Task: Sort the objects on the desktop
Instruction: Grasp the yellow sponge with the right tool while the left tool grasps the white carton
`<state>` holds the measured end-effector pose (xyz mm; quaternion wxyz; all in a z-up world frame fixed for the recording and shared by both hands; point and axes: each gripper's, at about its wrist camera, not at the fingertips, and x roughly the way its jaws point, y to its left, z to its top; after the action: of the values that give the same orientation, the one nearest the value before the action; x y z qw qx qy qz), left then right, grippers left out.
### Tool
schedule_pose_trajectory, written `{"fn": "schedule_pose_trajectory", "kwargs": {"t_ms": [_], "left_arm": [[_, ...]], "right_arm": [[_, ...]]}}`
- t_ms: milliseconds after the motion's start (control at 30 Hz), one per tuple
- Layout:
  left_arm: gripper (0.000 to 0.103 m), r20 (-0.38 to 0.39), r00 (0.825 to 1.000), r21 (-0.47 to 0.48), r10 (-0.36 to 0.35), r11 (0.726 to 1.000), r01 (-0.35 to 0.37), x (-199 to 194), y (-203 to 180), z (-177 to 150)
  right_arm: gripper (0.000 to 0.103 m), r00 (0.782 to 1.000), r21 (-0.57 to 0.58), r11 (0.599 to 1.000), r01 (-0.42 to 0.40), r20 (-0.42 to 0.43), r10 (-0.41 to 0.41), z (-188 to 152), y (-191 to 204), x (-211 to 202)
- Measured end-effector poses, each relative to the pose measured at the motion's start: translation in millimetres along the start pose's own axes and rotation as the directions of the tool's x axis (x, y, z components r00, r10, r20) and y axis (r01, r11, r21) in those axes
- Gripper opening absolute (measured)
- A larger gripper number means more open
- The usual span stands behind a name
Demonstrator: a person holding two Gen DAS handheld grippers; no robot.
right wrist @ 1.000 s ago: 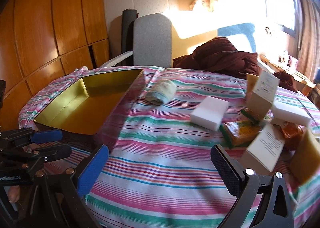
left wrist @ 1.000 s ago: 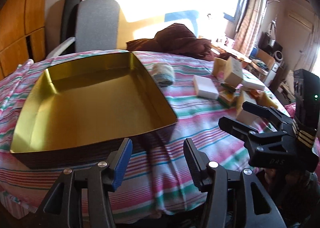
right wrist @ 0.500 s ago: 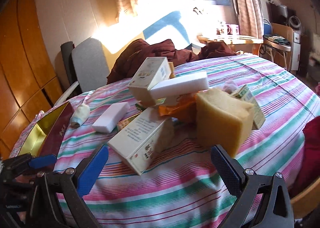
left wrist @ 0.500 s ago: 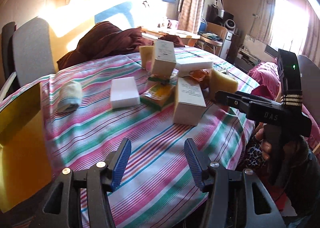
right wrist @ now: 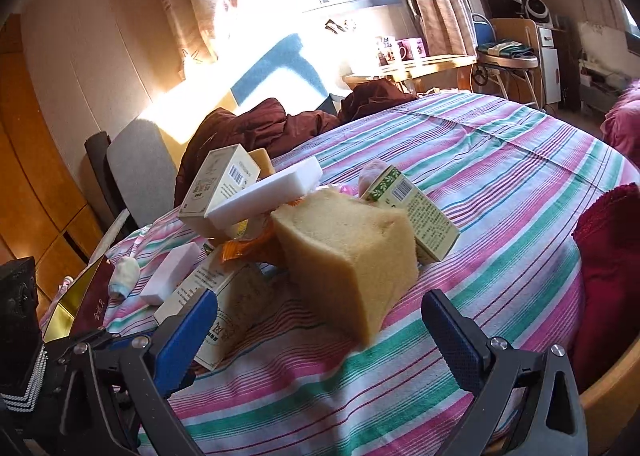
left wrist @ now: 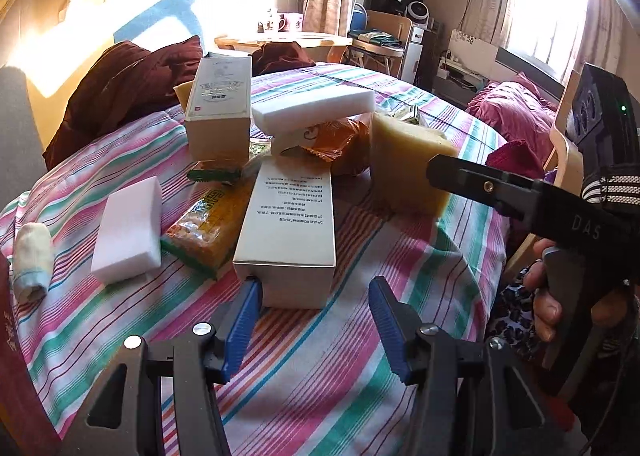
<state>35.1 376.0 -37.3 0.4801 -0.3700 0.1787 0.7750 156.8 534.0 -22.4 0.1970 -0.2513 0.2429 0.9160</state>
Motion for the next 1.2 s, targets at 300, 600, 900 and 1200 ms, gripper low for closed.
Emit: {"fn": "schedule_pose_trajectory", "kwargs": {"t_ms": [300,600,900,1200], "left_arm": [[0.056,0.038,0.999,-0.019,0.013,1.0,-0.013,3,18,-3],[0.058,0.051,0.999,0.04,-0.009,0.999,0.007,14,27,14],[0.058,-0.014,1.0,0.018,-0.021,1.0,0.021,43,22,18],[0.056,-0.025,0.999,-0.004,0.027,1.0,-0.027,42,22,2]], "right_arm": [[0.103,1.0,0.042,0.999,0.017,0.009,-0.018,3,-17,3],[0.103,0.999,0.054,0.998,0.03,0.012,-0.031,4,-19,6],[0.103,0.998,0.059,0.998,0.035,0.051,-0.038,13,-20,1],[0.103,0.998,0.071,0.996,-0.046,0.041,0.043,31,-12,18]]}}
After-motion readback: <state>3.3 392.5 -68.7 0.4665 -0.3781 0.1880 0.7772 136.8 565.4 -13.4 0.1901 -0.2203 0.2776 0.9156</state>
